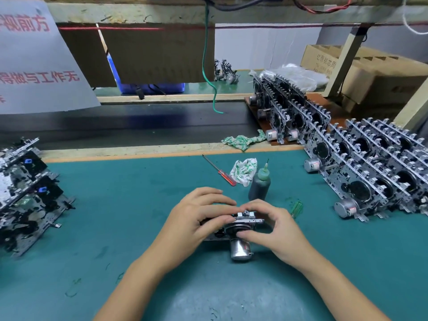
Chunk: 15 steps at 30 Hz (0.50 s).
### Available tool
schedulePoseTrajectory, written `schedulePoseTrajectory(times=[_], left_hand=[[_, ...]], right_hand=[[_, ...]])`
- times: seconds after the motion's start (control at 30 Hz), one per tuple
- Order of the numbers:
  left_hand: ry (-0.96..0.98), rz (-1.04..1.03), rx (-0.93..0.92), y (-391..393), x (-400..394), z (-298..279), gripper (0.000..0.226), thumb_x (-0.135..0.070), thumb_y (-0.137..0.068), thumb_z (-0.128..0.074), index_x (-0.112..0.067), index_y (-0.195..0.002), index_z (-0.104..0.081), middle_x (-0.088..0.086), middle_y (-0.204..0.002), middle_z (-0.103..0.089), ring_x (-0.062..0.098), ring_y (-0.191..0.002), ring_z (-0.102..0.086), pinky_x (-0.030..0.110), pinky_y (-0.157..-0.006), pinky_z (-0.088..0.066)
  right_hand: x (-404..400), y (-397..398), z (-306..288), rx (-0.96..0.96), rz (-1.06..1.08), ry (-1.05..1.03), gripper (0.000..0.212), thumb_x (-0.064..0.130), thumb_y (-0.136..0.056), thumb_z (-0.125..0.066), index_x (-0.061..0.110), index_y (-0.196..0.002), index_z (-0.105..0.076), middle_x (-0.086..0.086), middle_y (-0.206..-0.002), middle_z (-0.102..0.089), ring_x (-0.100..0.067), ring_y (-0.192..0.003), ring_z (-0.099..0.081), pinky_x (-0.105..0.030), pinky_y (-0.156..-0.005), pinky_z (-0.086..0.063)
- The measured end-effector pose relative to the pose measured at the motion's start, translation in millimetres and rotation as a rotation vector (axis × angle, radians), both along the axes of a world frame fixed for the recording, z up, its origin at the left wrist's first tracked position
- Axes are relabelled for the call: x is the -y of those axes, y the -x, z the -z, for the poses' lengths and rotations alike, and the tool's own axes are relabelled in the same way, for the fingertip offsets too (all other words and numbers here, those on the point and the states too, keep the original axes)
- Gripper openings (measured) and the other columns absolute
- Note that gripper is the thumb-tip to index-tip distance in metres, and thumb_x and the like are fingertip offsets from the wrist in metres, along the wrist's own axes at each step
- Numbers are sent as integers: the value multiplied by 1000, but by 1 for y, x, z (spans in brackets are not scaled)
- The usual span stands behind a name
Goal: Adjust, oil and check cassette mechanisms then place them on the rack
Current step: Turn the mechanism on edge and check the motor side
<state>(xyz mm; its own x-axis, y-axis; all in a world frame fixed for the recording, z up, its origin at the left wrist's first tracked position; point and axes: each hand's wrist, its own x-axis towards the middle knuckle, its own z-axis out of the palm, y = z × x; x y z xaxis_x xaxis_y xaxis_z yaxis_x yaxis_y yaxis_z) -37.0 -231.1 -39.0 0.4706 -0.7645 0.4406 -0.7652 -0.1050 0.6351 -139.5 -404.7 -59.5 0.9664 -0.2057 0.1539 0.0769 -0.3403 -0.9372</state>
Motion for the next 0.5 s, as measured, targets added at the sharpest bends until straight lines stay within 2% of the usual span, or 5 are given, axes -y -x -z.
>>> schedulePoseTrajectory(times=[0.2, 0.37, 0.5], left_hand=[[-15, 41, -64, -2, -2, 1, 28, -40, -90, -50, -32, -104, -73, -22, -113, -64, -2, -125, -41, 14, -101, -33], [-22, -15, -73, 1, 0, 0, 26, -45, -88, -51, -45, -110, -65, -29, -111, -62, -7, -127, -37, 14, -101, -32], [-29, 12, -90, 1, -1, -1, 23, -30, -89, -57, -34, -105, -73, -28, -110, -63, -6, -127, -38, 16, -102, -34]], right_hand=[[1, 0, -2, 12, 7, 10, 29, 22, -63, -80, 29, -90, -70, 10, -92, -67, -10, -91, -64, -23, -85, -46], [2, 0, -2, 7, -32, -40, 28, 18, -66, -78, 23, -92, -69, 8, -91, -68, -10, -89, -65, -19, -82, -46], [3, -1, -1, 31, -32, -35, 27, 18, -65, -79, 27, -89, -69, 10, -90, -68, -8, -88, -64, -17, -82, -45]])
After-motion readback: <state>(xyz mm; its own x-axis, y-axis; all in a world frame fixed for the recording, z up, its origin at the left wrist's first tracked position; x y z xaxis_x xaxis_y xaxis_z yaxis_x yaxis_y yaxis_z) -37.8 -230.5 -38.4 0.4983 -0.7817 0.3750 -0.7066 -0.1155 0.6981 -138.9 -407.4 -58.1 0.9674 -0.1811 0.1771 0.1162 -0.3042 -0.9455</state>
